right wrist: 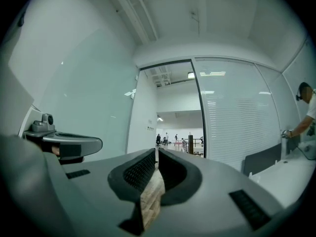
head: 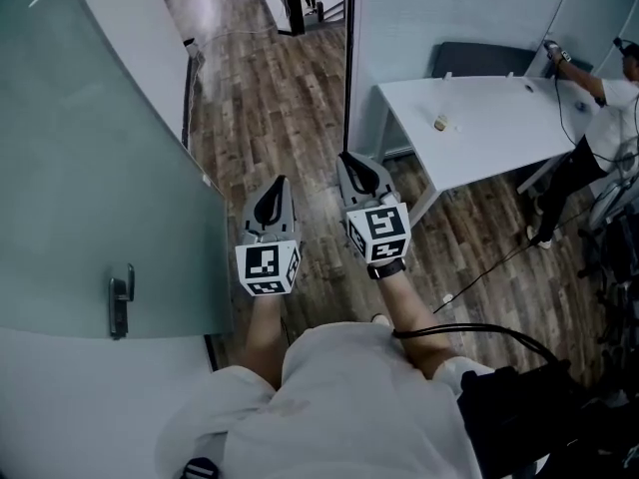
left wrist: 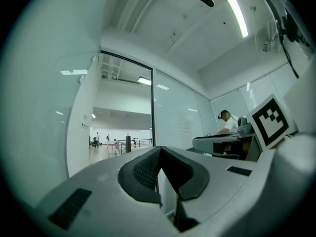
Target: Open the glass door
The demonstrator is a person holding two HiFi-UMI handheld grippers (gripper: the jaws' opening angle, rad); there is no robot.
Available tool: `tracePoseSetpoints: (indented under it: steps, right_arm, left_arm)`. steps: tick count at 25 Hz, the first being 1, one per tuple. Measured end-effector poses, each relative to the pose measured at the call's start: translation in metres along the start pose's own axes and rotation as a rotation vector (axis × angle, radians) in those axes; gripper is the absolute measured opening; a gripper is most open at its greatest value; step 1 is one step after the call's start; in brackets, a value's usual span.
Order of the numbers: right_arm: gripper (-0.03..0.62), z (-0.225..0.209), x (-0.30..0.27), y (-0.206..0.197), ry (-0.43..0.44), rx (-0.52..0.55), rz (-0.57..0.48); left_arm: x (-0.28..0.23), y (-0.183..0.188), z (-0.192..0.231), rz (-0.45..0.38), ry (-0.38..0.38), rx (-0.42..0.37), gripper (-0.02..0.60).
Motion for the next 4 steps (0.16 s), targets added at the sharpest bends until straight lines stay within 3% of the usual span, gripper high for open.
tracePoseSetpoints:
  steps: [4]
  right_arm:
    - [0.023,-0.0034,0.0052,-0.0094,0.014,0.002,0.008]
  left_arm:
    - [0.0091,-0.0083,-0.0086,0.013,0.019,-0.010,0.000]
Point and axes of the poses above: the fingertips, and each gripper's own axes: x backward along the fingers, z to its left, y out of its top, the point moved 7 cm from there along x, backward along the fingers, and after that the axes turned 6 degrees about -x, right-handed, at the moved point
